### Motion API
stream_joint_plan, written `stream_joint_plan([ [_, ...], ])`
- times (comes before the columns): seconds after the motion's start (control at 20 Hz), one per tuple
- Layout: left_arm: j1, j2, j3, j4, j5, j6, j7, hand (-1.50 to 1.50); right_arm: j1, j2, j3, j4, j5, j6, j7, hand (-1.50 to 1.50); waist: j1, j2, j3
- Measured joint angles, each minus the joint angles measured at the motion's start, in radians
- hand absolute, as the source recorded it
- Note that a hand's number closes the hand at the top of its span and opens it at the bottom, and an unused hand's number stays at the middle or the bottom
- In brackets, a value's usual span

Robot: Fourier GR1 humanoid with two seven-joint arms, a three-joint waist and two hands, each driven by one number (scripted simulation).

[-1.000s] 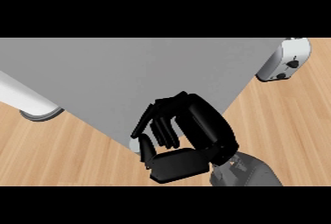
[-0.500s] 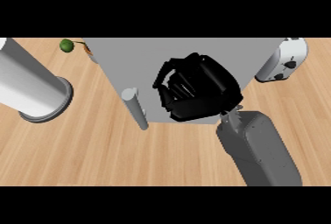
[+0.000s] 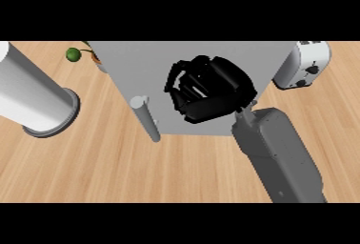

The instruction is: Pick up the bottled water, place it into the cabinet and close the cabinet

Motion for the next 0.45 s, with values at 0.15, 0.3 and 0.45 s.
stream_joint_plan([
  [0.15,-0.018,0.005,0.004,0.01,0.011,0.0,0.014,-1.5,-0.01,0.008,-0.006,0.02,-0.004,0.018,-0.011,1.5,-0.002,-0.003,0.004],
  [0.3,-0.013,0.01,0.011,0.0,0.029,-0.008,0.03,-1.5,-0.022,0.012,-0.019,0.038,-0.035,0.047,0.004,1.5,0.0,-0.003,0.007],
  [0.45,-0.013,0.01,0.015,-0.003,0.036,-0.015,0.044,-1.5,-0.031,0.013,-0.014,0.044,-0.051,0.051,0.013,1.5,-0.001,-0.003,0.011],
])
